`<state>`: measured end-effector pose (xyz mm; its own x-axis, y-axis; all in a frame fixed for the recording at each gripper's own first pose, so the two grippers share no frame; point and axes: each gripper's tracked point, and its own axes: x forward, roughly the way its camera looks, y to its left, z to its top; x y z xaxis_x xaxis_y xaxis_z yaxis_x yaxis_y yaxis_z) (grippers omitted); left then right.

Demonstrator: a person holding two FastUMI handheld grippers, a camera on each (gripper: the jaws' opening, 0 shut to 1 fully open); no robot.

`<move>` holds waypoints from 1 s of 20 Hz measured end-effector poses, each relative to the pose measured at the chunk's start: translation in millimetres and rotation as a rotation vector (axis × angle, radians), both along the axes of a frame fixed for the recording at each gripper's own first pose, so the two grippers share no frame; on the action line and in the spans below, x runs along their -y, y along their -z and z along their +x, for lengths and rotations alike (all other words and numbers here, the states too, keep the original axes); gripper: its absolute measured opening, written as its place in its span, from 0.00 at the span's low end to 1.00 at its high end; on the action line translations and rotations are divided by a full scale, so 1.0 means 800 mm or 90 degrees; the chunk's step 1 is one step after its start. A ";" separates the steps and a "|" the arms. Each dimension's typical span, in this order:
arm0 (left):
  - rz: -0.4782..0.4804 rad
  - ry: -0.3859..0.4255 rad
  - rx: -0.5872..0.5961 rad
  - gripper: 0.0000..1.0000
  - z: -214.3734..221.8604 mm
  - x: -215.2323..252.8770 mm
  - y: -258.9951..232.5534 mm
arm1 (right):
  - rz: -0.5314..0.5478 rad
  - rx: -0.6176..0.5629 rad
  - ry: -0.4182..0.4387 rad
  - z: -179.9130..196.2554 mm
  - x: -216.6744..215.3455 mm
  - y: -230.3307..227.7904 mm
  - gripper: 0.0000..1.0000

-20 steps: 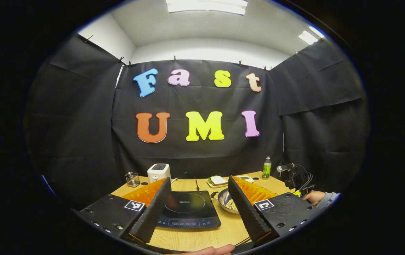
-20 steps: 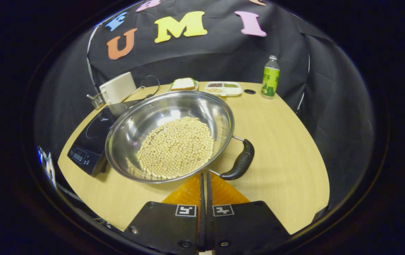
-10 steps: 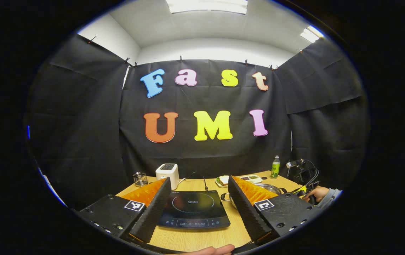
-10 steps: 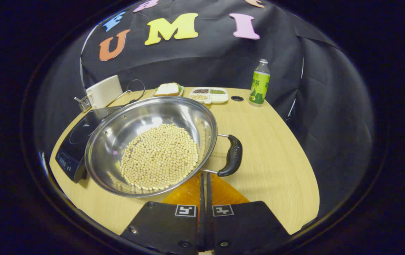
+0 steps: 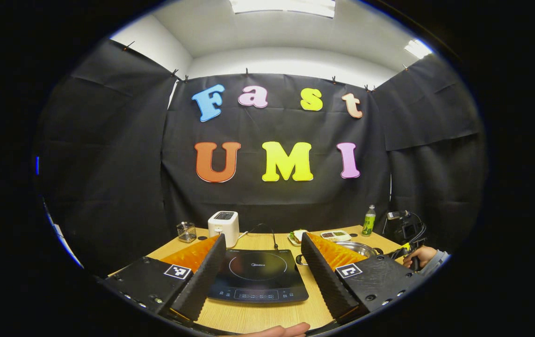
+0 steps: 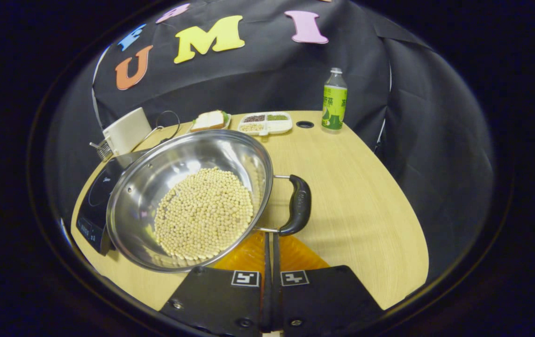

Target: First push the handle of the pot to place it horizontally, then grasp the pot with both hands and set it on the induction cooktop.

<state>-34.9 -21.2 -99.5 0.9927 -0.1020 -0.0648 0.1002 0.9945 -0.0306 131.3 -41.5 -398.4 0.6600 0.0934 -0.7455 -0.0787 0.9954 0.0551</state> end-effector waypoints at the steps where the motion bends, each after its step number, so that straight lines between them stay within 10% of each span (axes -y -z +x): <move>1: -0.004 0.000 -0.002 0.96 0.001 0.000 0.002 | -0.002 0.001 0.001 0.003 0.000 -0.001 0.04; 20: -0.010 -0.013 -0.060 0.96 0.038 -0.003 0.061 | 0.047 0.084 0.035 0.061 0.006 -0.021 0.04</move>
